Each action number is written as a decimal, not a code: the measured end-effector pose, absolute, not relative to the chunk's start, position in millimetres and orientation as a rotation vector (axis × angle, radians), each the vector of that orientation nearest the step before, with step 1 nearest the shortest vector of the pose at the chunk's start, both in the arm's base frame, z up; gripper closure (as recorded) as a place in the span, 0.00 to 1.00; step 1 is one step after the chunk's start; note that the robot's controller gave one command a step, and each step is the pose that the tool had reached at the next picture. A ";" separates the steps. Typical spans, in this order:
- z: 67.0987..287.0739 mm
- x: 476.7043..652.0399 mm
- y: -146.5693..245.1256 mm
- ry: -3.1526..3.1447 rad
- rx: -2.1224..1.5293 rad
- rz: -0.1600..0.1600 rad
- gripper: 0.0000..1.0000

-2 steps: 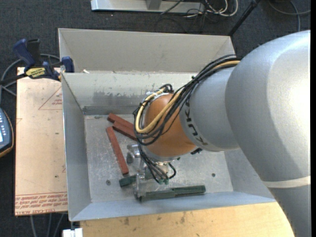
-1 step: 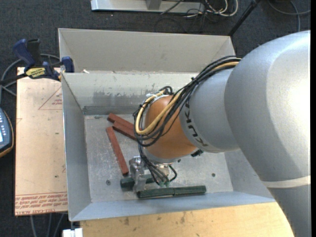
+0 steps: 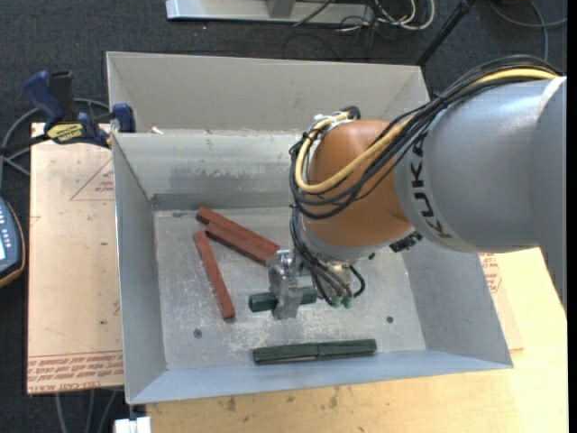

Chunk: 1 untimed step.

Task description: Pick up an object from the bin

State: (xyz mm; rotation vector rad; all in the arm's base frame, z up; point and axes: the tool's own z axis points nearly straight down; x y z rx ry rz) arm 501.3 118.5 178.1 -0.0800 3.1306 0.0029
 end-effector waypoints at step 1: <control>251.6 504.7 121.0 3.129 -0.089 0.005 1.00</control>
Offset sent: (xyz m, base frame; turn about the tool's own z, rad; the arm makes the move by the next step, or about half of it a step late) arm 0.0012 0.0017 0.0692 -0.0045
